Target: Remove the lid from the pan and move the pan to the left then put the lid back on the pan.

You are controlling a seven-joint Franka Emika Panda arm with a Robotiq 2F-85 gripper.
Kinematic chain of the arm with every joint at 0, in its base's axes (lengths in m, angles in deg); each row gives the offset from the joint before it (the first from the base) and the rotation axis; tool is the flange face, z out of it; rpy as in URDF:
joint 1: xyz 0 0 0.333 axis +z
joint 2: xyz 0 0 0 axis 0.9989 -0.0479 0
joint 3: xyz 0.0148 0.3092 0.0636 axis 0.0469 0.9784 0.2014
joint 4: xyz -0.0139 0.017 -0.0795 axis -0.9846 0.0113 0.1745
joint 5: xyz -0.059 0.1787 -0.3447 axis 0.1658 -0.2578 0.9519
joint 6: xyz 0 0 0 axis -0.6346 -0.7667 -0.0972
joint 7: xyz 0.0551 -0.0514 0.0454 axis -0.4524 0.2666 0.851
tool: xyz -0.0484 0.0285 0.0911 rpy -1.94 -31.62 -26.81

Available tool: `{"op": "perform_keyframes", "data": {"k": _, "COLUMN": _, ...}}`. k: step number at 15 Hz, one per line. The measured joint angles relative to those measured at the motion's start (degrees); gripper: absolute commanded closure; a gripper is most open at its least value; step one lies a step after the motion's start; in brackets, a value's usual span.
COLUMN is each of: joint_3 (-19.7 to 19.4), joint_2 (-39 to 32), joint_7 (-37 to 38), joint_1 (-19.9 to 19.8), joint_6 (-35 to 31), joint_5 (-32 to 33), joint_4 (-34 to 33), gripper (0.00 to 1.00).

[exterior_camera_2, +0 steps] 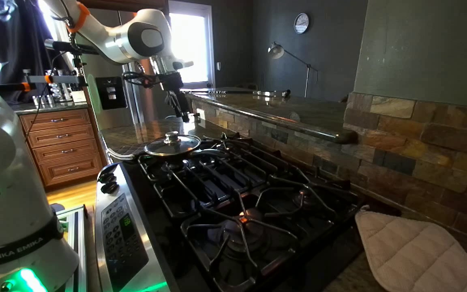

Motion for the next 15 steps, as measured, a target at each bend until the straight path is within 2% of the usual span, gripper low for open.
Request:
{"op": "perform_keyframes", "data": {"k": 4, "joint_3": -2.08, "joint_2": 0.82, "joint_7": -0.01, "joint_1": -1.52, "joint_6": 3.19, "joint_5": -0.44, "joint_4": -3.78, "gripper": 0.0}}
{"op": "perform_keyframes", "data": {"k": 9, "joint_3": -2.87, "joint_2": 0.52, "joint_7": -0.01, "joint_1": -2.78, "joint_6": 12.64, "joint_5": -0.54, "joint_4": -11.88, "gripper": 0.0}}
{"op": "perform_keyframes", "data": {"k": 15, "joint_3": -2.88, "joint_2": 0.45, "joint_7": -0.01, "joint_1": -2.79, "joint_6": 13.17, "joint_5": -0.52, "joint_4": -12.38, "gripper": 0.0}}
